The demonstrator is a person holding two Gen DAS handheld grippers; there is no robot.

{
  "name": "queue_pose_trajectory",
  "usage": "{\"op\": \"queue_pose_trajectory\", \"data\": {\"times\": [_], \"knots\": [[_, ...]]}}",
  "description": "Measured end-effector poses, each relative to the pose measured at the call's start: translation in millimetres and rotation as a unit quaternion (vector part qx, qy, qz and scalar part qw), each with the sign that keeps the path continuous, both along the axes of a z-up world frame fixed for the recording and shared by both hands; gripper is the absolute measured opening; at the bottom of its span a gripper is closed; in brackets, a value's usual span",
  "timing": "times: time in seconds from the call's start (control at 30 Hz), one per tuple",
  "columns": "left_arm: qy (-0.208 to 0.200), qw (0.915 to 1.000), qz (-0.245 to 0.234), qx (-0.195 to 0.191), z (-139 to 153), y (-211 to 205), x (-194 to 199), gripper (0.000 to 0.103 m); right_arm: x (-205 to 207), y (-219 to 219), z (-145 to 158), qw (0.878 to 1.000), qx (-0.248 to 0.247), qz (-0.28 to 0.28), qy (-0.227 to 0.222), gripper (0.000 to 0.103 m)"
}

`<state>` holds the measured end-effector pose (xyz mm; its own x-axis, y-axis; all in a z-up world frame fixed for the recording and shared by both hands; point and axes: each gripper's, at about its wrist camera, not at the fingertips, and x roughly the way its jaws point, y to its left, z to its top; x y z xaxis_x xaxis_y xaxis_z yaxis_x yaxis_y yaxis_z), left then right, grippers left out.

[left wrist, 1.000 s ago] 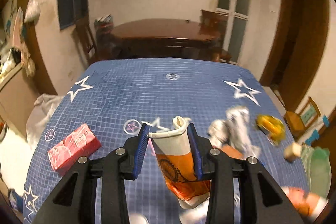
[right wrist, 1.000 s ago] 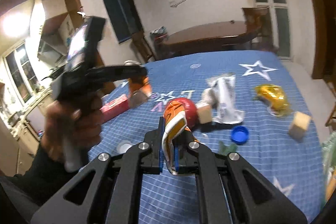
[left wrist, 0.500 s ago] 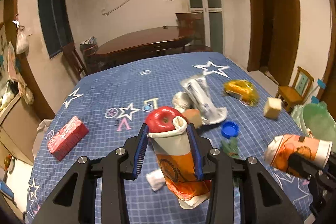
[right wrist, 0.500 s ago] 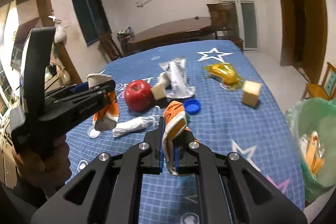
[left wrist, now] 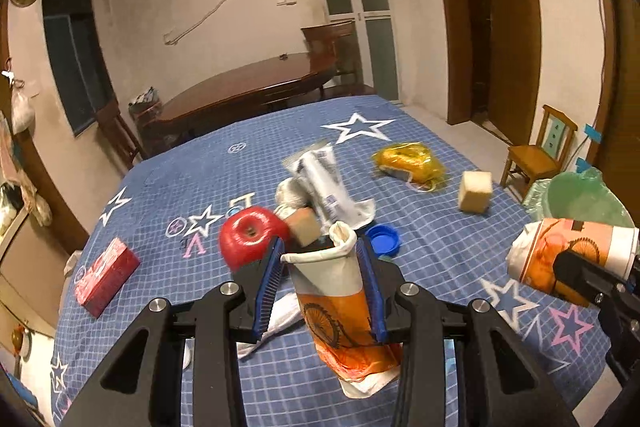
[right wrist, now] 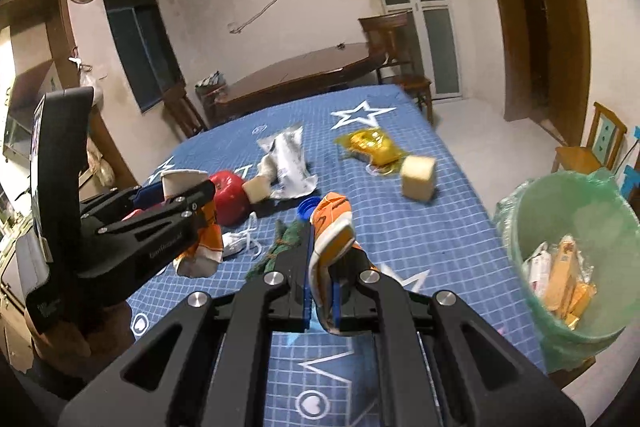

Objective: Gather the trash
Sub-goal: 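Carry the orange cup with left tool while right tool carries the wrapper to the bin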

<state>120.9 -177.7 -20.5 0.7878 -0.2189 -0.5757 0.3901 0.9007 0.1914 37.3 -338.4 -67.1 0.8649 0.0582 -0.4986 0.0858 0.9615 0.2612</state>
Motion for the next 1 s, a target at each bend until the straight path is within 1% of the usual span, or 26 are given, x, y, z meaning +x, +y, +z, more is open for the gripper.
{"op": "queue_pose_trajectory", "data": {"times": [0.2, 0.33, 0.47, 0.63, 0.77, 0.93, 1.0], "knots": [[-0.001, 0.9992, -0.04, 0.0, 10, -34, -2, 0.039, -17, -28, 13, 0.999, -0.014, -0.046, -0.009, 0.006], [0.0, 0.9971, -0.077, 0.001, 15, -69, -7, 0.039, -28, -57, 20, 0.996, -0.025, -0.086, -0.008, 0.006], [0.005, 0.993, -0.118, 0.005, 17, -108, -9, 0.039, -40, -92, 26, 0.991, -0.037, -0.132, 0.007, 0.006], [0.015, 0.9841, -0.176, 0.014, 15, -163, -12, 0.039, -52, -136, 26, 0.982, -0.044, -0.181, 0.038, 0.006], [0.028, 0.9742, -0.222, 0.029, 8, -210, -13, 0.039, -64, -170, 25, 0.974, -0.048, -0.214, 0.054, 0.006], [0.033, 0.9627, -0.265, 0.045, 0, -254, -22, 0.039, -75, -198, 22, 0.967, -0.05, -0.239, 0.077, 0.006], [0.041, 0.9569, -0.283, 0.048, -4, -271, -26, 0.039, -75, -204, 19, 0.967, -0.046, -0.236, 0.087, 0.006]]}}
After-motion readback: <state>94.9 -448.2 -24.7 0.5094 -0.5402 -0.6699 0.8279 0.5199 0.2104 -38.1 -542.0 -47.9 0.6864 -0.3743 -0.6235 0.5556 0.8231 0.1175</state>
